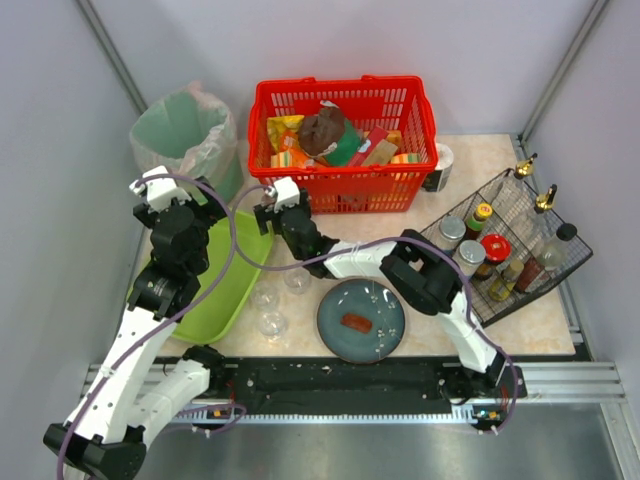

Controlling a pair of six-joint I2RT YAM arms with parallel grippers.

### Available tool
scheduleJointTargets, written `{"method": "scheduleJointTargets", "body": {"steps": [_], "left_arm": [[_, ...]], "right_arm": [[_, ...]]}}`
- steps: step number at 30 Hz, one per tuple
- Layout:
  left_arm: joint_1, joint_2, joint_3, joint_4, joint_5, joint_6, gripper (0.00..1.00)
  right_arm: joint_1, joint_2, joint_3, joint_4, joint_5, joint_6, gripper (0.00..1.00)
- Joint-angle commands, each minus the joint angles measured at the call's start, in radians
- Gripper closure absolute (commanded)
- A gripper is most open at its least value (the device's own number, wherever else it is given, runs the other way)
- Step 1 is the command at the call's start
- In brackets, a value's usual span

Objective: Clear the kitchen counter

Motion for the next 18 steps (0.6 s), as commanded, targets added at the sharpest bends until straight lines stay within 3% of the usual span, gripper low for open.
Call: {"method": "scheduleJointTargets", "body": {"steps": [1, 8, 18], "left_arm": [[0.006, 0.001, 0.010, 0.054, 0.034, 0.020, 0.01], [0.006, 0.007, 0.010, 0.054, 0.062, 0.020, 0.01], [0.007, 0.005, 0.010, 0.052, 0.092, 0.019, 0.01]], "right_arm": [[0.006, -0.002, 0.058, 0.083, 0.068, -0.013, 0.23], [0.009, -0.079, -0.018, 0.059, 0.113, -0.033, 0.55], [0.025, -0.426, -0.279, -0.036, 0.134, -0.033, 0.69]]}}
